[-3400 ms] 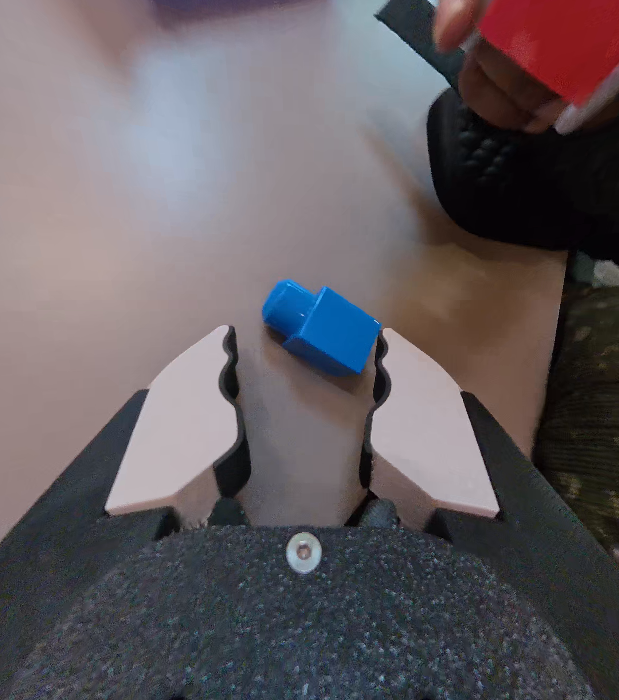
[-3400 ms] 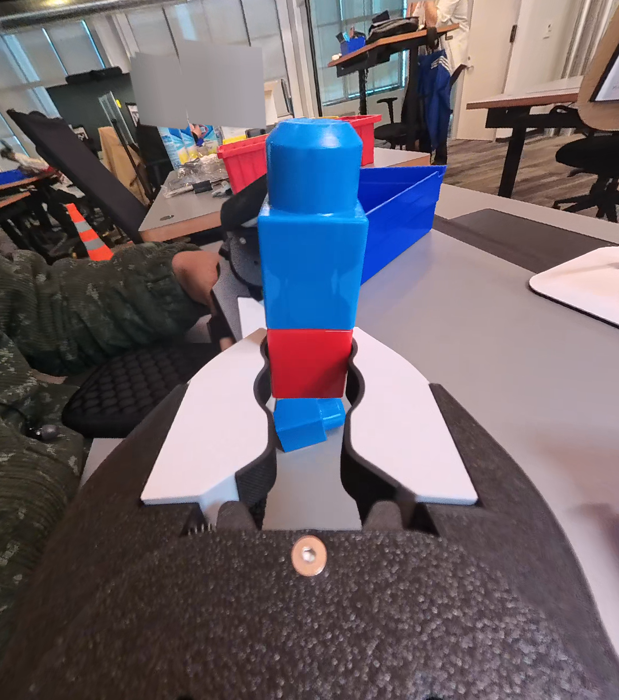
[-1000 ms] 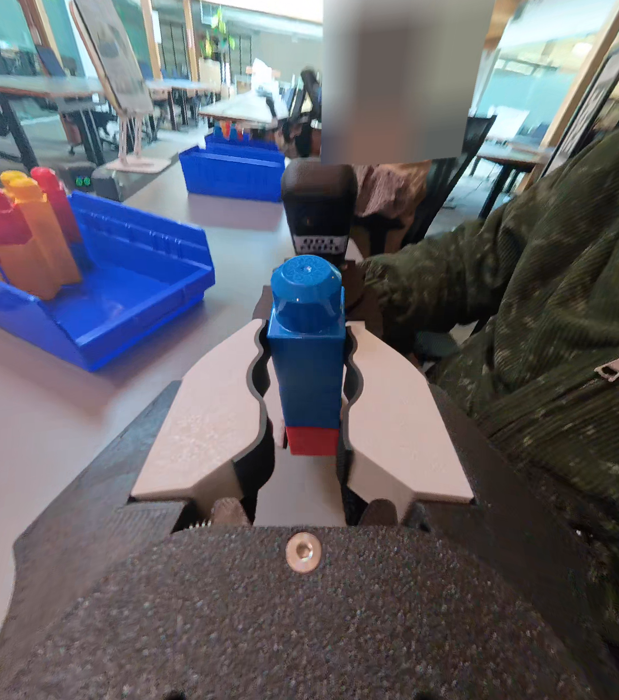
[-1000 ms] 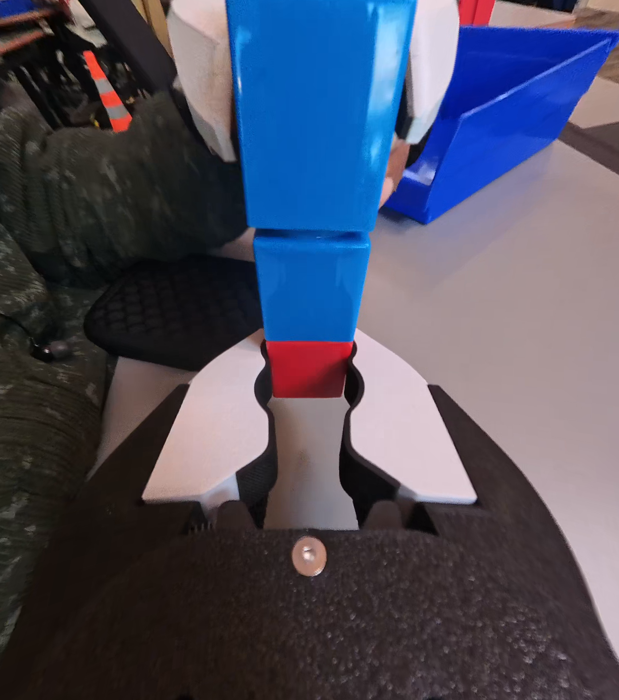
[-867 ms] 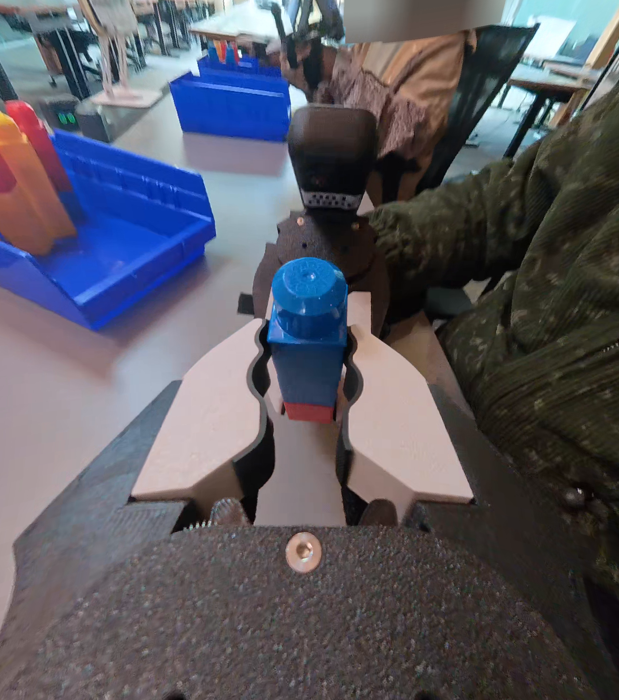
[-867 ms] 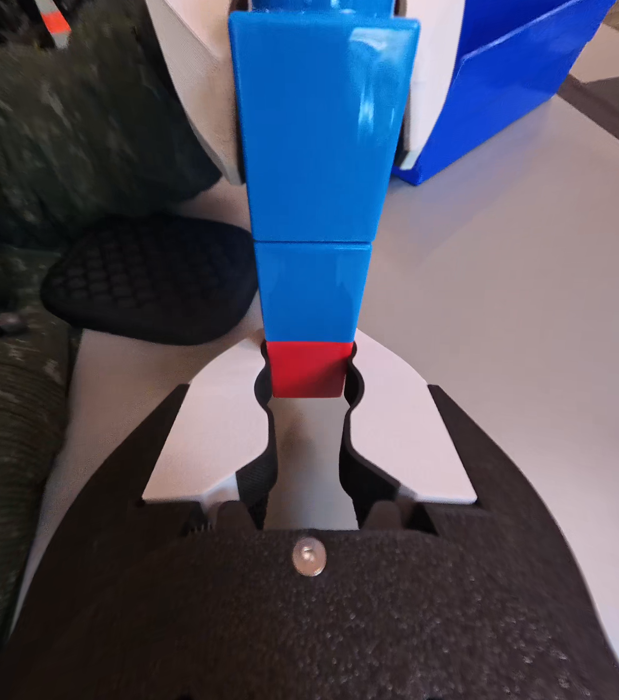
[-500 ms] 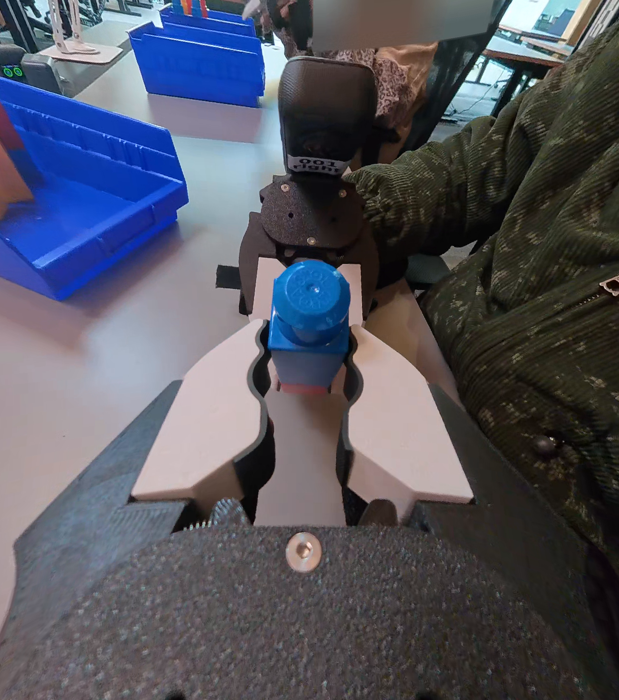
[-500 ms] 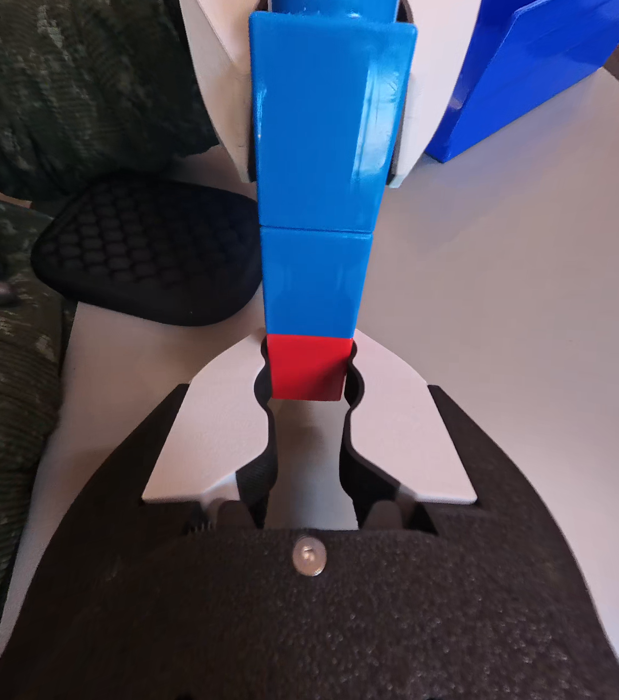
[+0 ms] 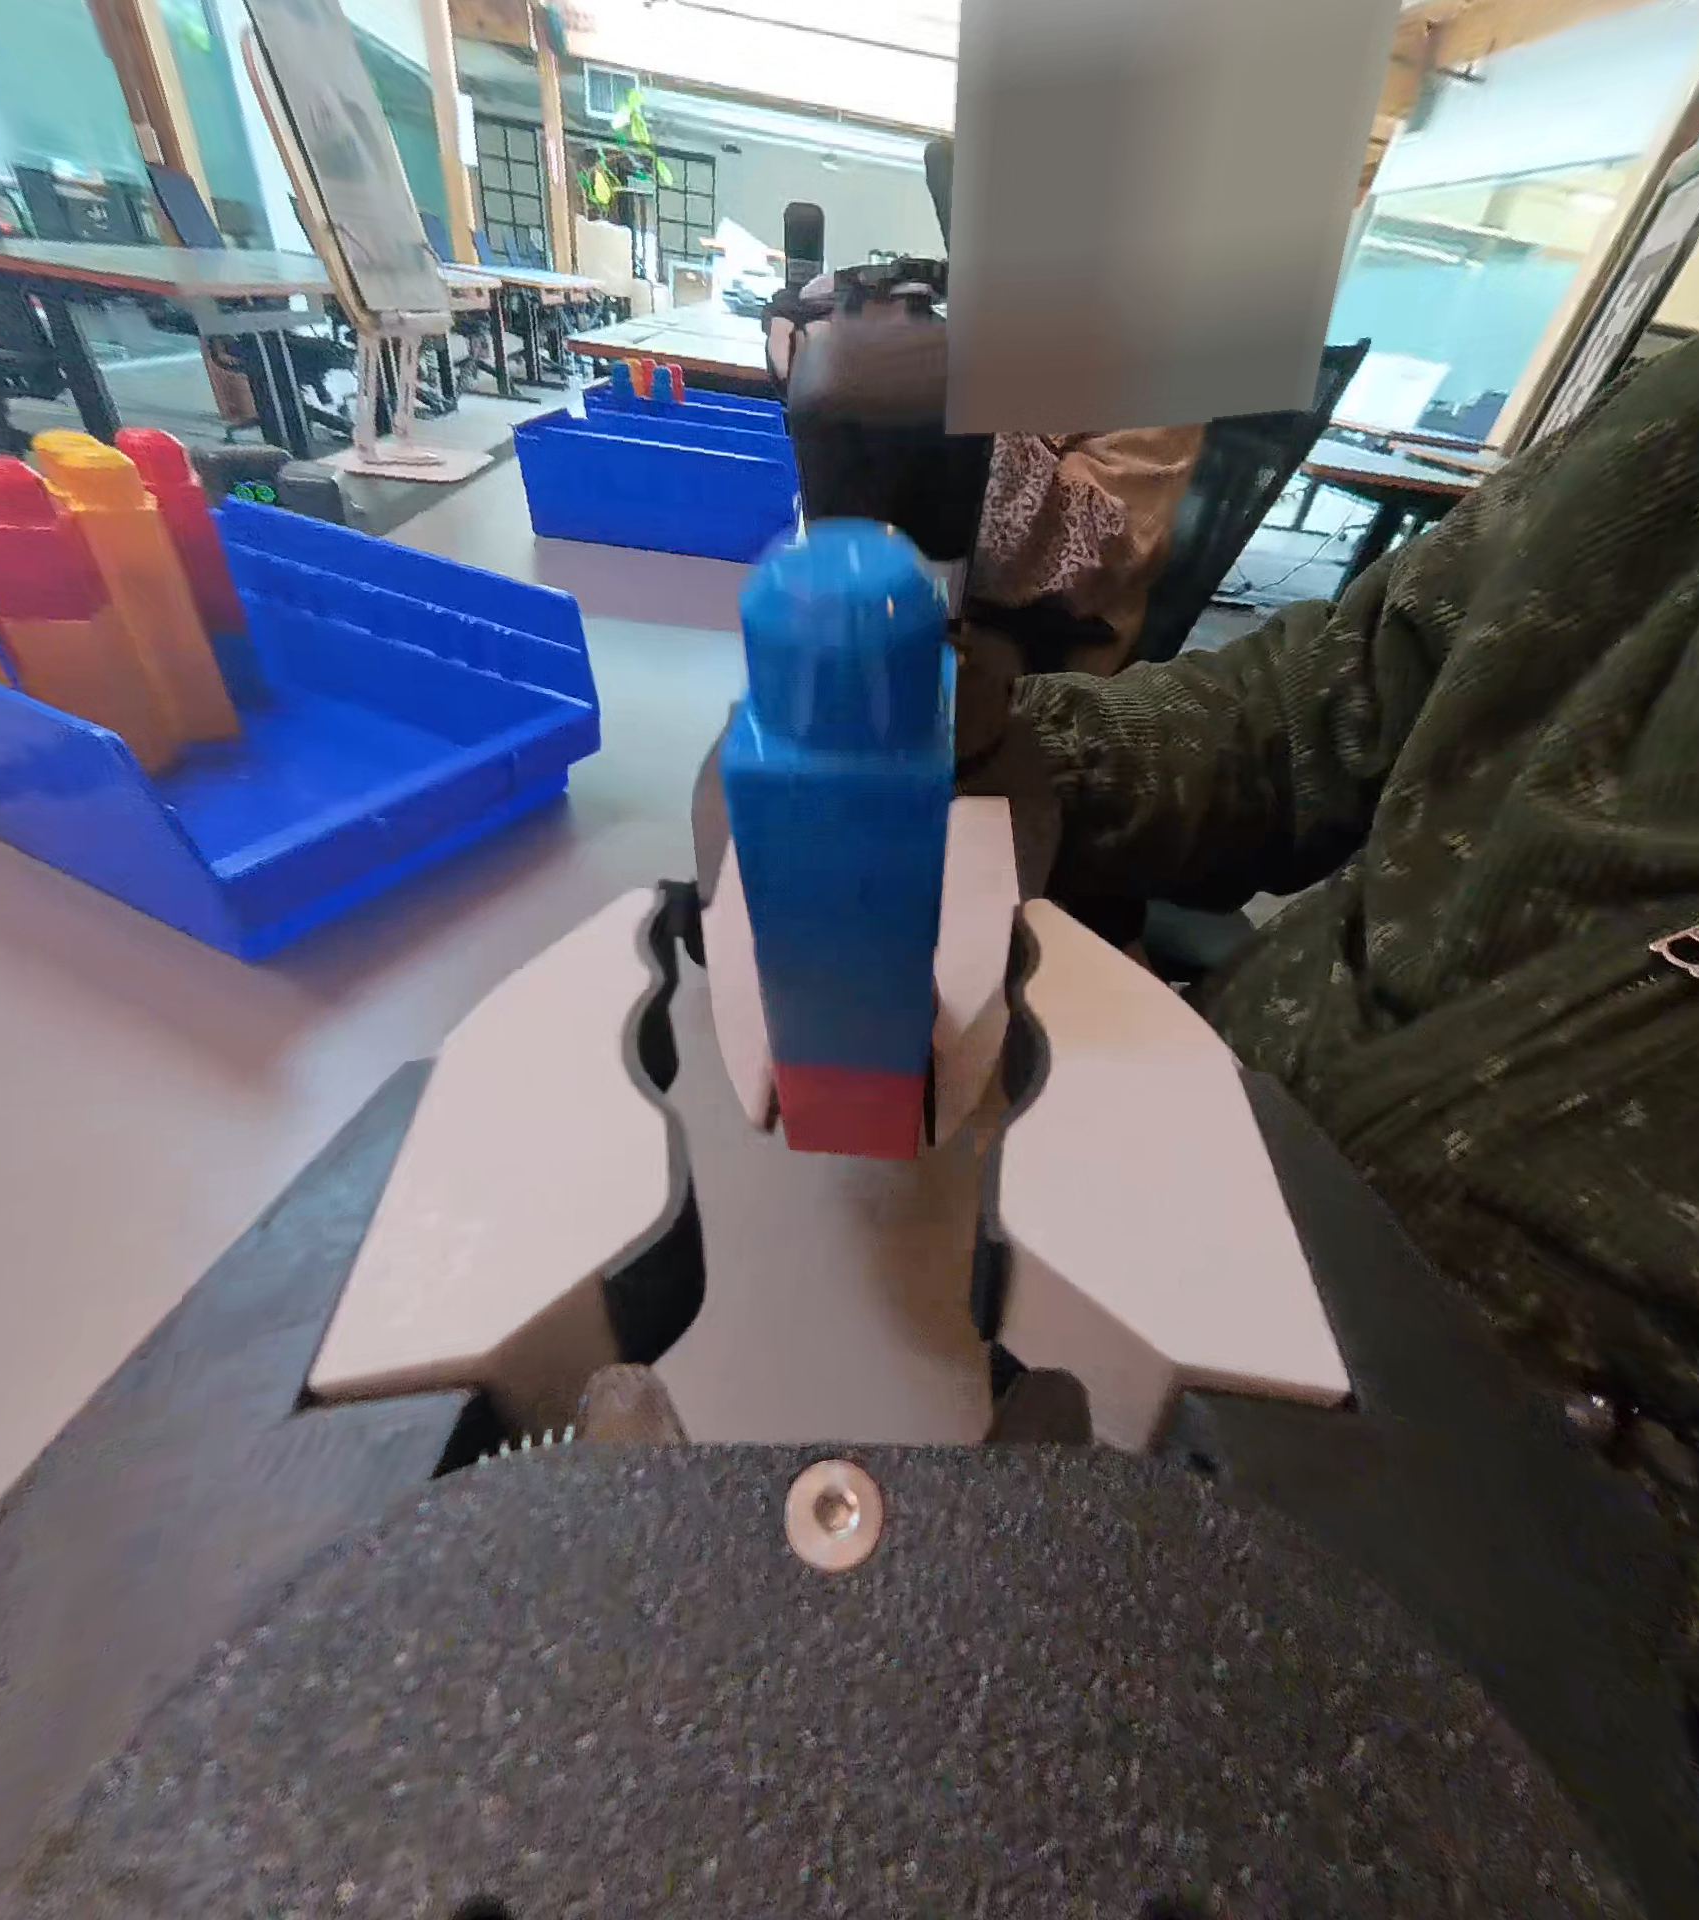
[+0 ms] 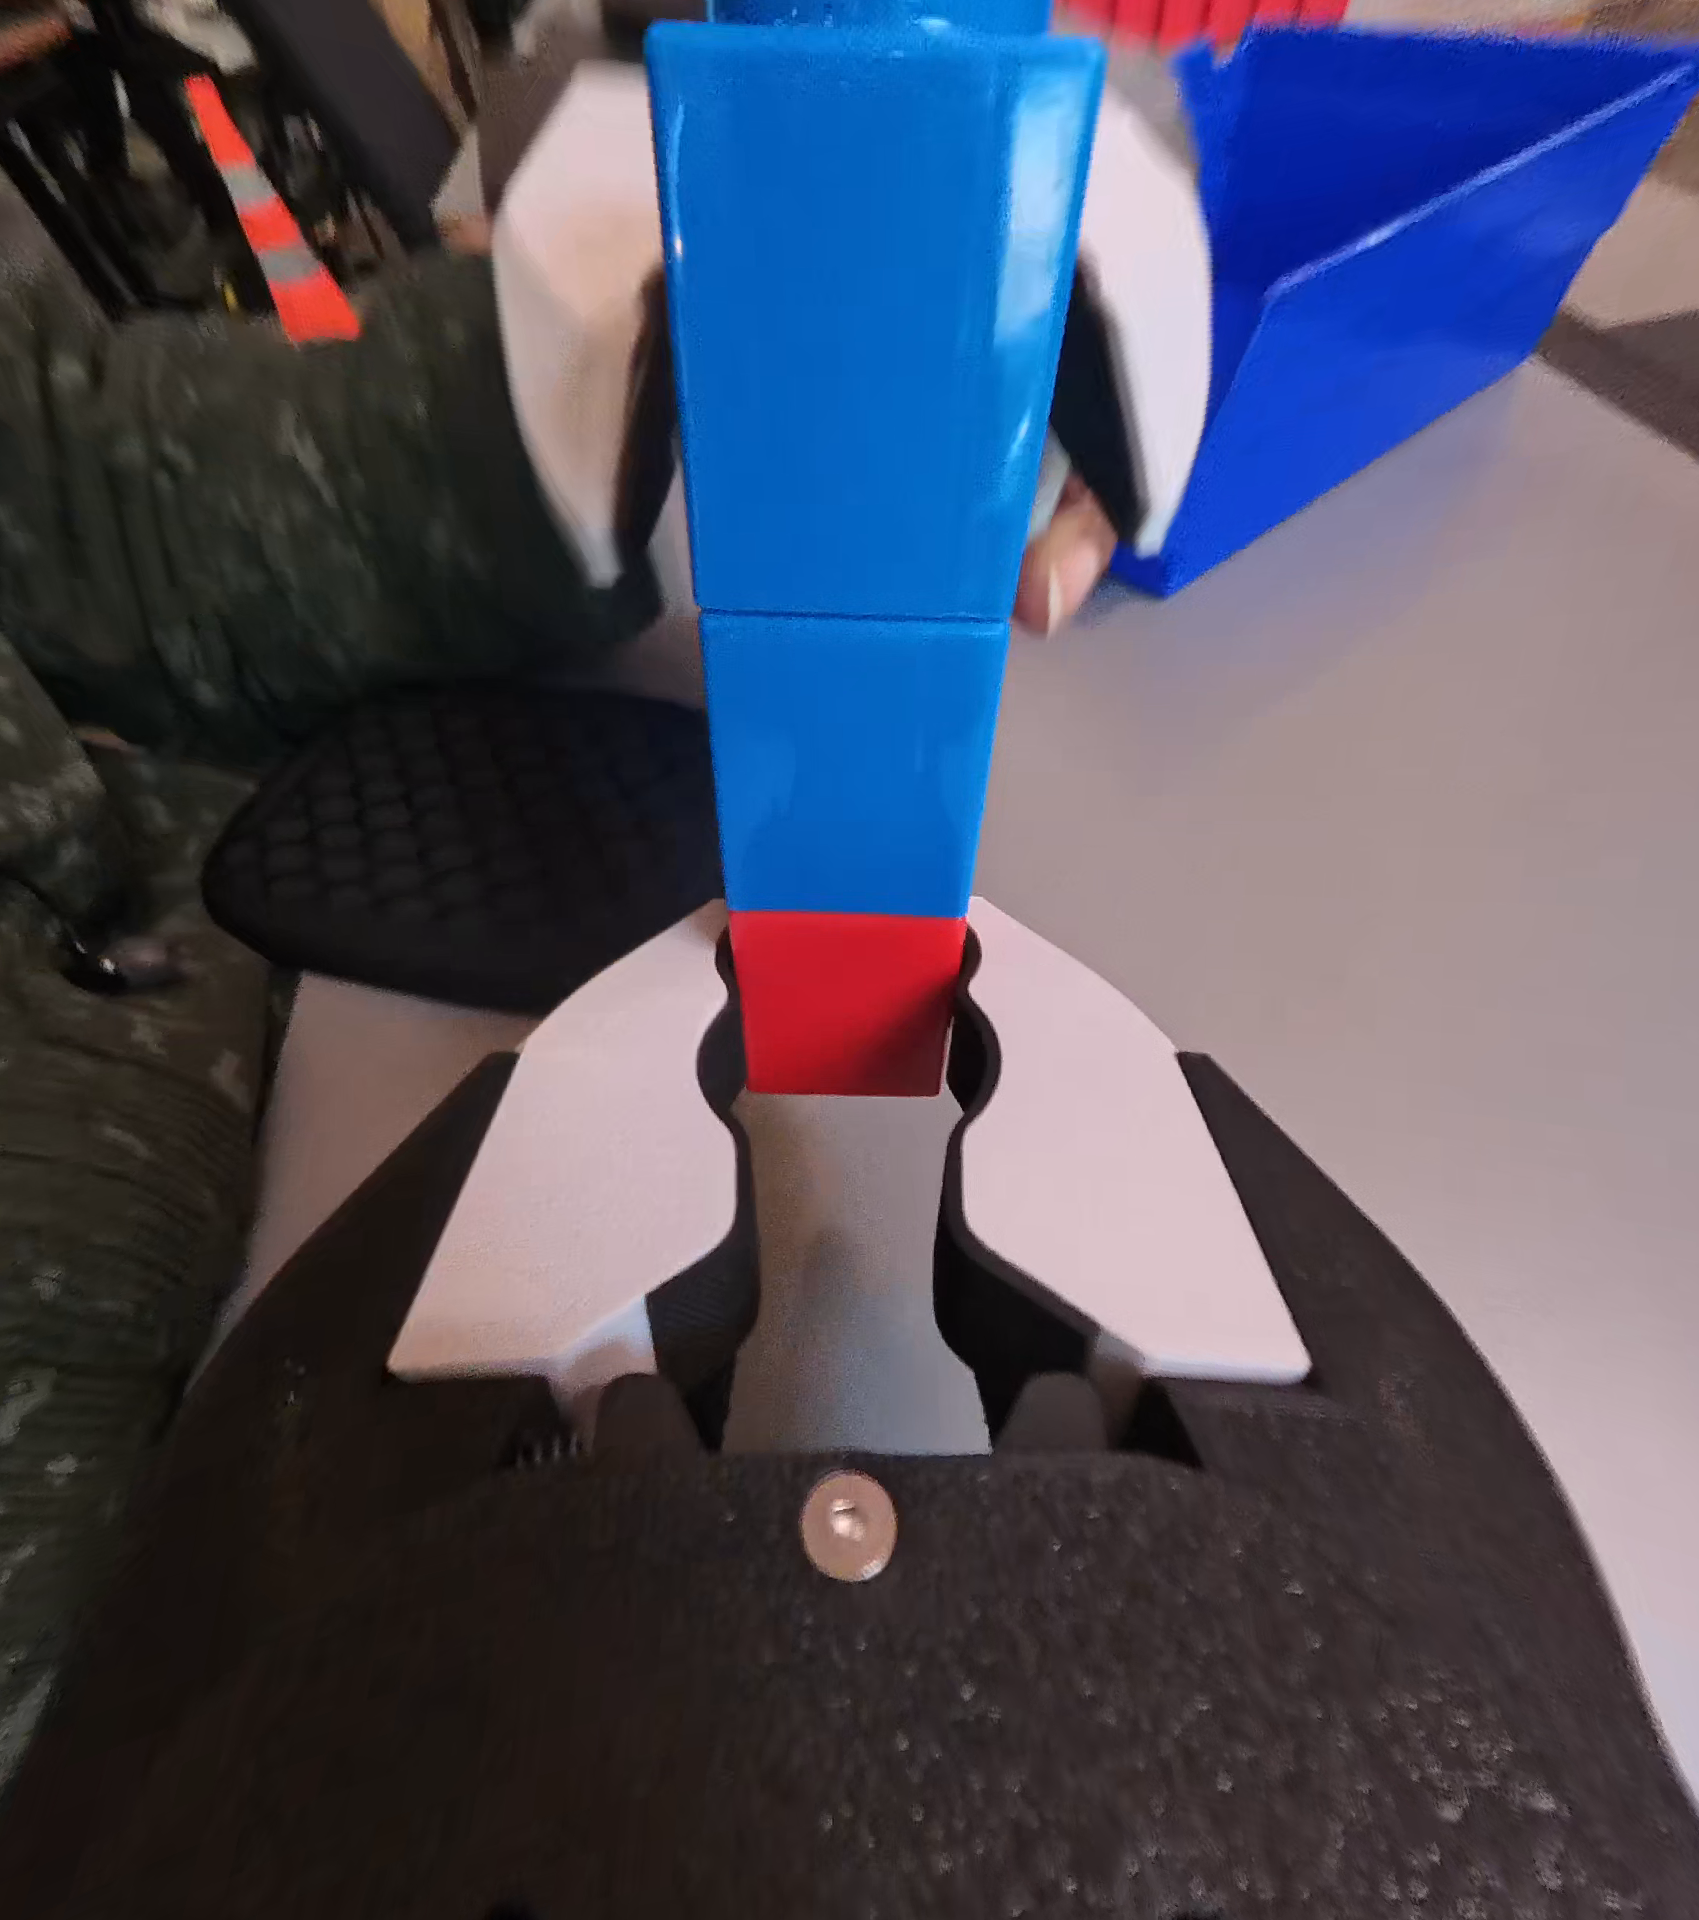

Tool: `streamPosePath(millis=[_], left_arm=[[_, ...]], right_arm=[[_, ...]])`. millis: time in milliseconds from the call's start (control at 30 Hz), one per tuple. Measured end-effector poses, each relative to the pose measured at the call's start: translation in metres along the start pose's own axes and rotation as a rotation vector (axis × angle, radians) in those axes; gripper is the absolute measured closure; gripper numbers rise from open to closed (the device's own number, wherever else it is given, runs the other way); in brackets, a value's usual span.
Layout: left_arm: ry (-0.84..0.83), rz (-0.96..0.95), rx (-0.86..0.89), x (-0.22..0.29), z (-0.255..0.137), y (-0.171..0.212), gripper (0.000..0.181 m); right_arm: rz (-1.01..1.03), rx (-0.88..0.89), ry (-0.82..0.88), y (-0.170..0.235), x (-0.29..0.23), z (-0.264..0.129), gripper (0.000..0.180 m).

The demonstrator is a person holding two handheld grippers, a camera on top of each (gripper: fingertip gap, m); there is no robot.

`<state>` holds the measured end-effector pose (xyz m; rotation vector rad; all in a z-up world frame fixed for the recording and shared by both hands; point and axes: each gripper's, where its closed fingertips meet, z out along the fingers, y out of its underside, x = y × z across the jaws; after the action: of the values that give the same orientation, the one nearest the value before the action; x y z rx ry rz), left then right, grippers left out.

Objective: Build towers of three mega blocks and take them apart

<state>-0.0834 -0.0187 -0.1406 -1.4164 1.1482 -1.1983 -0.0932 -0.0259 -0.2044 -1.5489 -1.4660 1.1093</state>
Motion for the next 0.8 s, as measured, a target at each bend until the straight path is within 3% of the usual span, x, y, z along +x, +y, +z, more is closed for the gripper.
streamPosePath(millis=[67, 167, 233, 333, 533, 600, 700, 800], left_arm=[[-0.005, -0.02, -0.02, 0.001, 0.011, 0.007, 0.12], [-0.074, 0.036, -0.066, -0.003, 0.03, 0.019, 0.144], [-0.077, 0.044, -0.156, -0.003, 0.027, 0.027, 0.144], [-0.162, 0.044, -0.289, -0.019, 0.012, 0.044, 0.144], [-0.176, 0.094, -0.544, -0.02, 0.016, 0.094, 0.144], [-0.157, 0.121, -0.559, -0.015, 0.021, 0.097, 0.144], [-0.183, 0.124, -0.442, -0.018, 0.023, 0.081, 0.143], [-0.287, 0.079, -0.289, -0.038, 0.009, 0.053, 0.133]], right_arm=[[0.018, 0.053, 0.006, -0.008, 0.004, -0.007, 0.144], [0.032, 0.059, -0.032, -0.005, 0.001, -0.006, 0.144], [0.061, 0.01, -0.043, 0.002, 0.002, -0.004, 0.141], [0.063, 0.001, -0.003, -0.002, 0.014, -0.015, 0.114], [-0.044, 0.137, 0.065, -0.039, 0.016, -0.041, 0.123], [-0.069, 0.084, 0.048, -0.032, 0.011, -0.036, 0.147], [-0.118, 0.06, 0.064, -0.04, 0.008, -0.045, 0.15], [-0.113, 0.078, 0.141, -0.073, 0.031, -0.087, 0.15]])
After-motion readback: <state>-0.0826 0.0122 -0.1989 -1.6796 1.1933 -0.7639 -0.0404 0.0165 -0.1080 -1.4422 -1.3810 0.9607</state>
